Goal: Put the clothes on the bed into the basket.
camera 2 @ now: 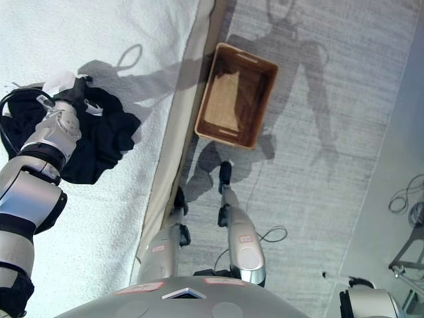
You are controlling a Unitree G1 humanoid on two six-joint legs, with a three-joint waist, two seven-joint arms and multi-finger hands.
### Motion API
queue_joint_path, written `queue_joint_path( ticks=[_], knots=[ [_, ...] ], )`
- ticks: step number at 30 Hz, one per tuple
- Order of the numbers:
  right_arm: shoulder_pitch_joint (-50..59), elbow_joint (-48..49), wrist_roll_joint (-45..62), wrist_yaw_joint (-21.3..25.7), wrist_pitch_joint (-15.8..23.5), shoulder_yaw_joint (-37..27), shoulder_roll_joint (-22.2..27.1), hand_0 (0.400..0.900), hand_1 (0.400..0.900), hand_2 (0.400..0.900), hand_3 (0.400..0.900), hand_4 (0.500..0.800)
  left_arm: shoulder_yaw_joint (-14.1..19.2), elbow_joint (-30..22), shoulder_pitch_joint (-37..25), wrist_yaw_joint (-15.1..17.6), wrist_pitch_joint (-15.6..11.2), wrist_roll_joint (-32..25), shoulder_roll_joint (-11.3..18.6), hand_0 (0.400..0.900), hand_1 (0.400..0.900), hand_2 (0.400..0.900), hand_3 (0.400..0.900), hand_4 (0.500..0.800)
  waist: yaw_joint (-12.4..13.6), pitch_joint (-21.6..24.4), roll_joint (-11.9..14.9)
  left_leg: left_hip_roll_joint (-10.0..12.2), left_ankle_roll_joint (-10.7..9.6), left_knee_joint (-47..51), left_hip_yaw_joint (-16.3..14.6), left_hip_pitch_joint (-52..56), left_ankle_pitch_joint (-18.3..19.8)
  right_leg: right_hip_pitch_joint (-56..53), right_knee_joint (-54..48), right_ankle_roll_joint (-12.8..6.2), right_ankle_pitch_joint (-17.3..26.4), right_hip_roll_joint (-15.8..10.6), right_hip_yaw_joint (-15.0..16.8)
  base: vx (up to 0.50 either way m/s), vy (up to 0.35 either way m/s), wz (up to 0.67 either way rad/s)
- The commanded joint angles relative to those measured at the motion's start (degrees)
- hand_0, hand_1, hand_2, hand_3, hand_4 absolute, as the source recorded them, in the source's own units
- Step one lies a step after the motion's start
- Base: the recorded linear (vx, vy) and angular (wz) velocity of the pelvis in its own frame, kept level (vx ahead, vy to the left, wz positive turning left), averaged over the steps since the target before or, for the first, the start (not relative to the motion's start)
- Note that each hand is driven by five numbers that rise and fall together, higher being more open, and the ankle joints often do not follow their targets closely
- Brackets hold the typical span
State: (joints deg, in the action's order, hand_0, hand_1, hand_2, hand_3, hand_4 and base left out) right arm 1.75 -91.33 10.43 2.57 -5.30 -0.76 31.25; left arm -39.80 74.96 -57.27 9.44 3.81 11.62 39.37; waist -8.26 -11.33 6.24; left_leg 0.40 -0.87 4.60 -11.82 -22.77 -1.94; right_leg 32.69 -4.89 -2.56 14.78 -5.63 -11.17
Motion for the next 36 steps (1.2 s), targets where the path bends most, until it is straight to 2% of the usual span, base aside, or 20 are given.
queue_joint_path(
  ticks=[1,6,14,15,16,21,23,24,28,32,36],
  knots=[
    [-1.8,-3.4,0.0,0.4,-2.0,1.1,7.3,0.9,0.9,0.9,0.9,0.8,-1.2,3.8,-6.6,-2.3,0.1,1.6,0.9,0.4,0.4,0.4,0.4,0.5,0.2,-0.4,-2.6,0.1,-0.6,0.4,3.8,-4.5,-1.6,-4.4,-0.1,-7.84,-3.5,0.4,0.2,0.01,-0.038,0.0],
    [1.0,-2.8,1.1,0.3,-2.0,2.8,7.0,0.9,0.9,0.9,0.9,0.8,-0.8,3.8,-4.6,-3.2,0.4,1.2,-1.3,0.4,0.4,0.4,0.4,0.5,0.2,-0.4,-2.3,0.6,-0.8,0.4,4.3,-4.3,-1.5,-4.4,-0.1,-7.43,-3.7,1.1,-0.1,0.01,-0.03,0.01],
    [5.3,-2.2,1.6,0.2,-1.6,4.3,8.7,0.9,0.9,0.9,0.9,0.8,1.0,3.0,-2.3,-2.5,1.0,0.9,-2.6,0.4,0.4,0.4,0.4,0.5,0.6,0.0,-2.3,0.7,-0.7,0.4,4.0,-2.3,-2.2,-5.8,-0.1,-6.42,-3.9,1.1,-0.5,-0.03,-0.04,0.0],
    [5.9,-1.7,1.8,0.3,-1.3,4.7,7.9,0.9,0.9,0.9,0.9,0.8,3.0,0.3,-1.2,-1.3,0.6,-1.5,-3.5,0.4,0.4,0.4,0.4,0.5,1.2,0.3,-2.7,0.7,-0.8,0.4,4.0,-0.7,-1.8,-7.3,-0.1,-6.21,-4.4,1.1,-0.4,0.02,-0.037,0.02],
    [5.9,-1.7,1.8,0.3,-1.3,4.7,7.9,0.9,0.9,0.9,0.9,0.8,3.0,0.3,-1.2,-1.3,0.6,-1.5,-3.5,0.4,0.4,0.4,0.4,0.5,1.2,0.2,-2.7,0.7,-0.8,0.4,4.0,-0.6,-1.8,-7.3,-0.1,-6.21,-4.5,1.1,-0.4,0.03,-0.056,0.03],
    [3.9,-0.1,2.2,0.4,-0.6,3.3,3.8,0.9,0.9,0.9,0.9,0.8,12.4,-7.6,6.3,1.4,-1.3,-10.8,-8.3,0.4,0.4,0.4,0.4,0.5,2.1,1.0,-3.8,0.8,-0.9,0.4,3.5,6.1,-0.3,-13.8,-0.1,-5.39,-6.8,0.8,-0.6,0.05,-0.059,0.0],
    [3.4,0.5,2.0,0.6,-0.6,2.7,2.7,0.9,0.9,0.9,0.9,0.8,14.6,-11.1,9.1,2.2,-1.7,-13.4,-9.6,0.4,0.4,0.4,0.4,0.5,2.3,1.4,-4.4,0.8,-0.9,0.4,3.2,9.1,0.3,-16.4,-0.1,-5.0,-7.7,0.9,-0.5,0.05,-0.079,0.01],
    [3.4,0.6,2.2,0.7,-0.4,2.3,2.1,0.9,0.9,0.9,0.9,0.8,17.1,-13.3,10.2,3.1,-2.3,-15.9,-11.0,0.4,0.4,0.4,0.4,0.5,2.4,1.8,-4.6,0.8,-0.9,0.4,3.1,10.6,0.6,-17.8,-0.1,-4.78,-8.3,1.0,-0.5,0.04,-0.088,0.06],
    [3.5,2.2,2.3,1.3,-0.1,1.0,1.1,0.9,0.9,0.9,0.9,0.8,21.2,-19.9,14.2,3.7,-4.8,-23.3,-15.0,0.4,0.4,0.4,0.4,0.5,2.4,3.1,-6.1,0.8,-1.0,0.4,2.5,15.6,1.5,-22.7,-0.1,-4.05,-9.9,1.4,-0.6,0.02,-0.082,0.02],
    [3.6,3.4,2.4,2.0,0.2,1.3,0.0,0.9,0.9,0.9,0.9,0.8,21.9,-22.6,14.2,3.3,-6.1,-28.1,-18.2,0.4,0.4,0.4,0.4,0.5,1.9,4.9,-7.7,0.8,-1.0,0.4,1.6,18.8,2.1,-25.6,-0.1,-3.8,-10.8,1.7,-0.3,0.01,-0.052,-0.1],
    [2.7,3.9,2.2,2.0,0.1,1.7,-0.3,0.9,0.9,0.9,0.9,0.8,19.8,-23.1,12.0,2.3,-6.2,-29.7,-19.9,0.4,0.4,0.4,0.4,0.5,0.9,6.8,-9.4,0.9,-1.1,0.4,0.5,21.0,2.7,-27.6,-0.1,-3.65,-11.5,2.1,0.5,0.03,-0.04,-0.11]
  ],
)
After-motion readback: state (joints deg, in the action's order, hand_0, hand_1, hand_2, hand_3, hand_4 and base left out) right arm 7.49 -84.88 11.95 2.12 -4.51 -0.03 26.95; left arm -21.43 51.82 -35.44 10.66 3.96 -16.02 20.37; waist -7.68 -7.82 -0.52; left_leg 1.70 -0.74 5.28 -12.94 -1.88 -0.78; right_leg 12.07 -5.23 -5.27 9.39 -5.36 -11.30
